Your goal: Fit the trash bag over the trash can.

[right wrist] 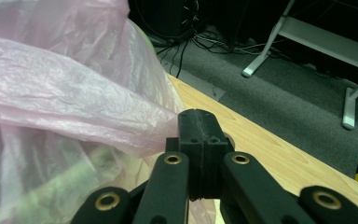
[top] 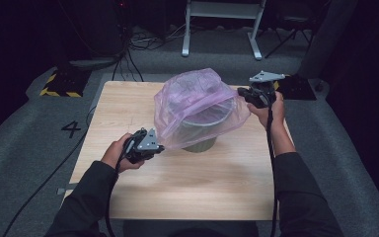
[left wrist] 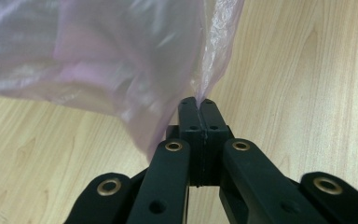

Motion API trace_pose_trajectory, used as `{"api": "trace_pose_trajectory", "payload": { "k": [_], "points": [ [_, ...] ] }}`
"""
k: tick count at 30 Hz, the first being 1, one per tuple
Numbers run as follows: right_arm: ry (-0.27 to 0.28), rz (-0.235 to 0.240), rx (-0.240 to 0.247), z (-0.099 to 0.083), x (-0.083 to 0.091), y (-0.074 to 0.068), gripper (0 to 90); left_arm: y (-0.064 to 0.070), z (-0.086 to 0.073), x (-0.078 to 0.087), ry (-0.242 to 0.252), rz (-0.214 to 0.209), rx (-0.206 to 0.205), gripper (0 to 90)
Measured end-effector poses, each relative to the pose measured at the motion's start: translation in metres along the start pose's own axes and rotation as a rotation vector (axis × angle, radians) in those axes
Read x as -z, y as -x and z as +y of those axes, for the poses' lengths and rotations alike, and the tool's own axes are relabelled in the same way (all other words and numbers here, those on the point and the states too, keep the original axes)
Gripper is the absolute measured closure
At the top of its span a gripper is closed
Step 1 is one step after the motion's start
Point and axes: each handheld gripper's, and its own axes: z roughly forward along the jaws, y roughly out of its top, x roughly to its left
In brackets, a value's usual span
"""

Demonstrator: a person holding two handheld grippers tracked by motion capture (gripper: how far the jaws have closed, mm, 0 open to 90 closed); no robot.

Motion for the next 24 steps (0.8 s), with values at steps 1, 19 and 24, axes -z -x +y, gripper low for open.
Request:
{"api": "trace_pose_trajectory", "payload": {
  "k": [1, 19, 24],
  "points": [
    [0.005, 0.006, -0.003, -0.002, -0.001, 0.001, 90.0, 0.002, -0.002, 0.001, 0.027, -0.008, 0.015, 90.0],
    [0.102, -0.004, -0.003, 0.002, 0.012, -0.007, 77.7, 0.02, 0.066, 0.076, 0.383, 0.197, 0.103, 22.2],
    [0.125, 0.001, -0.003, 0.003, 0.013, -0.01, 51.9, -0.018, 0.076, 0.055, 0.295, 0.179, 0.143, 29.2]
  ]
}}
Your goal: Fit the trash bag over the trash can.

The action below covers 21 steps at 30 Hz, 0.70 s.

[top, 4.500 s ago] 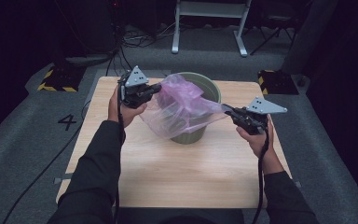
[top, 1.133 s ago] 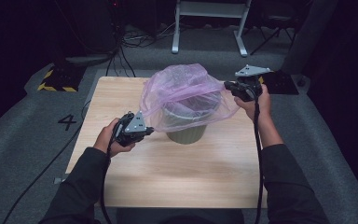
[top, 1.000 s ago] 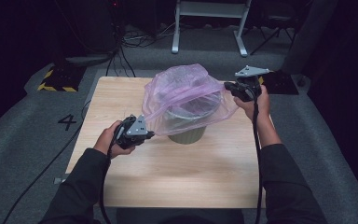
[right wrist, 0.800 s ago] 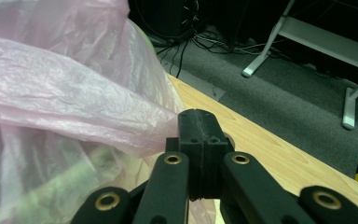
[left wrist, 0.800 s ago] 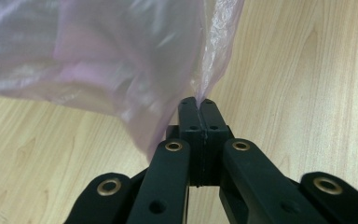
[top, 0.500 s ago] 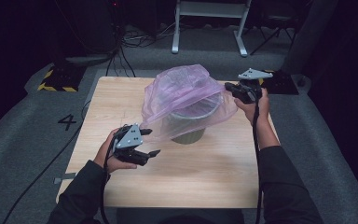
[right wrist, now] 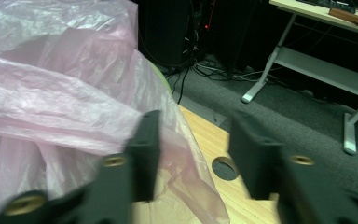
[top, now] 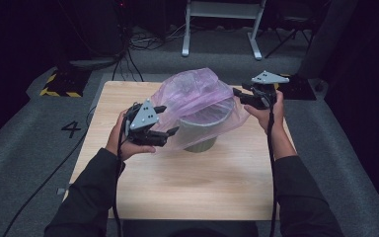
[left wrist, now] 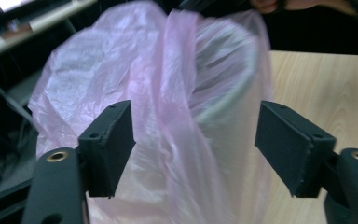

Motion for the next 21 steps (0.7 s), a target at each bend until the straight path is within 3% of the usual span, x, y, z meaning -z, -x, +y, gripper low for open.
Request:
{"api": "trace_pose_trajectory", "payload": {
  "k": [2, 4, 8, 10, 12, 15, 17, 19, 21],
  "points": [
    [0.018, 0.005, -0.017, -0.001, 0.003, 0.0, 44.2, -0.006, 0.0, -0.007, -0.023, 0.033, -0.004, 33.5],
    [0.051, 0.014, -0.032, -0.003, 0.011, 0.0, 37.6, -0.013, 0.0, -0.01, -0.018, 0.022, 0.026, 37.2],
    [0.111, 0.061, -0.042, -0.012, 0.039, 0.0, 29.5, -0.018, -0.003, -0.014, -0.037, 0.049, 0.045, 38.1],
    [0.131, 0.102, 0.014, -0.018, 0.055, -0.003, 24.2, -0.021, -0.004, -0.014, -0.035, 0.052, 0.059, 38.7],
    [0.157, 0.175, 0.102, -0.027, 0.072, -0.012, 23.1, -0.023, -0.005, -0.012, -0.025, 0.063, 0.073, 41.9],
    [0.15, 0.265, 0.216, -0.043, 0.087, -0.031, 22.7, -0.027, -0.007, -0.012, -0.013, 0.052, 0.099, 47.7],
    [0.144, 0.286, 0.272, -0.053, 0.089, -0.042, 22.8, -0.03, -0.008, -0.014, -0.014, 0.053, 0.104, 49.1],
    [0.134, 0.292, 0.279, -0.06, 0.086, -0.048, 23.1, -0.032, -0.009, -0.016, -0.016, 0.049, 0.106, 53.4],
    [0.102, 0.282, 0.296, -0.066, 0.076, -0.051, 23.0, -0.035, -0.009, -0.018, -0.008, 0.03, 0.121, 50.6]
  ]
}}
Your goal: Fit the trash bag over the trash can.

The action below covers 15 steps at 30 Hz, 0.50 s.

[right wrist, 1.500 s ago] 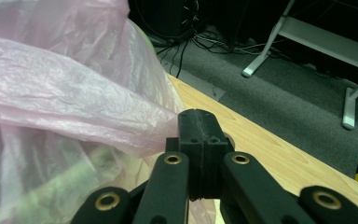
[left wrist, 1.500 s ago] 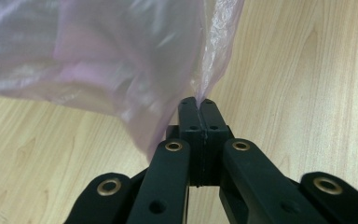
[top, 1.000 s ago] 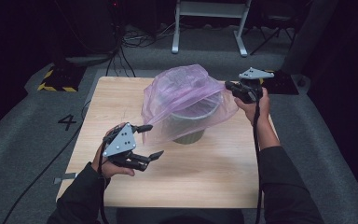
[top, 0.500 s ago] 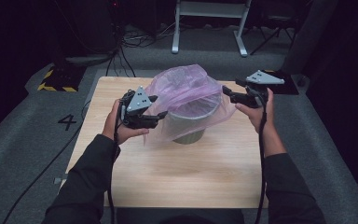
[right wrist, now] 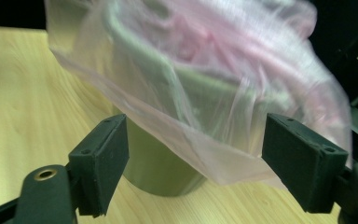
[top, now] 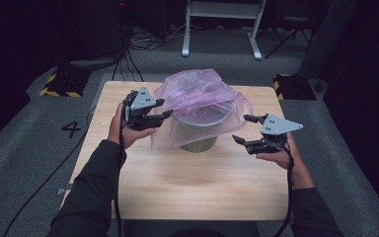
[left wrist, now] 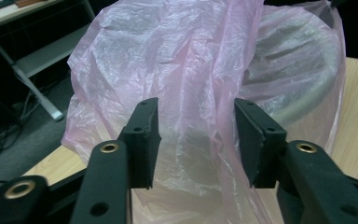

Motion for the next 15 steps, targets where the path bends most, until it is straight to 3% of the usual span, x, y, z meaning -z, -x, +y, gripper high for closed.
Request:
{"api": "trace_pose_trajectory", "payload": {
  "k": [3, 5, 6, 9, 13, 15],
  "points": [
    [-0.047, -0.013, -0.003, -0.006, -0.012, 0.0, 25.2, -0.005, 0.0, -0.001, 0.024, -0.031, 0.021, 36.2],
    [-0.071, -0.032, 0.009, -0.01, -0.019, 0.0, 33.4, -0.008, -0.001, -0.001, 0.03, -0.027, 0.021, 35.4],
    [-0.079, -0.026, 0.02, -0.012, -0.023, 0.0, 46.5, -0.009, -0.002, -0.002, 0.023, -0.021, 0.018, 38.7],
    [-0.102, -0.048, 0.044, -0.014, -0.03, 0.001, 68.4, -0.012, -0.002, -0.005, 0.0, 0.035, -0.018, 54.1],
    [-0.113, -0.063, 0.079, -0.015, -0.036, 0.001, 85.9, -0.018, 0.0, -0.011, -0.012, 0.074, -0.061, 78.8],
    [-0.111, -0.067, 0.087, -0.014, -0.038, 0.002, 90.0, -0.024, 0.002, -0.014, -0.008, 0.073, -0.052, 87.8]
  ]
}}
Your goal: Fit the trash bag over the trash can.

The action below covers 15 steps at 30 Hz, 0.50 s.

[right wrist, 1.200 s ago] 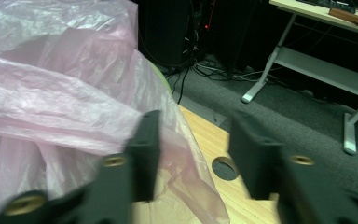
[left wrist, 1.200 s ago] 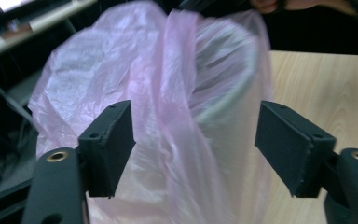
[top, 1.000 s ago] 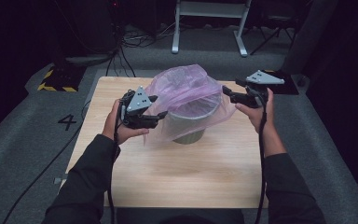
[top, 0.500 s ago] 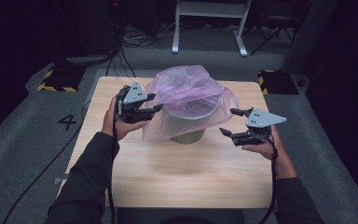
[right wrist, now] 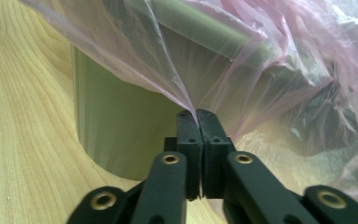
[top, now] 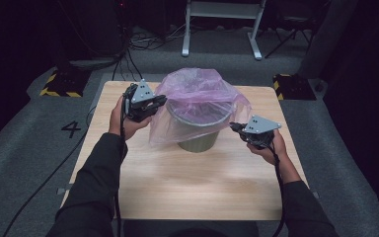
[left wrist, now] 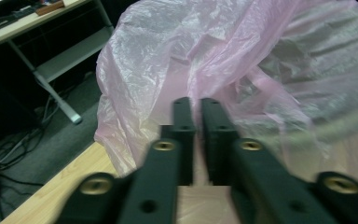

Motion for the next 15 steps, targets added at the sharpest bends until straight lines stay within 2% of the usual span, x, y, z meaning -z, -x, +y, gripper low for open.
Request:
{"api": "trace_pose_trajectory", "payload": {
  "k": [1, 3, 7, 13, 15],
  "points": [
    [-0.002, 0.002, 0.004, 0.0, -0.001, 0.0, 90.0, -0.002, 0.001, -0.002, -0.004, 0.014, 0.003, 89.8],
    [-0.022, 0.007, 0.011, -0.001, -0.005, 0.001, 90.0, -0.01, 0.001, -0.01, -0.003, 0.016, 0.035, 90.0],
    [-0.056, 0.032, 0.007, -0.009, -0.013, 0.001, 90.0, -0.031, -0.002, -0.031, -0.013, 0.034, 0.123, 90.0],
    [-0.075, 0.072, -0.03, -0.024, -0.019, 0.004, 90.0, -0.059, -0.019, -0.061, -0.036, 0.056, 0.268, 90.0],
    [-0.079, 0.08, -0.037, -0.028, -0.019, 0.004, 90.0, -0.063, -0.023, -0.068, -0.034, 0.053, 0.291, 90.0]
  ]
}}
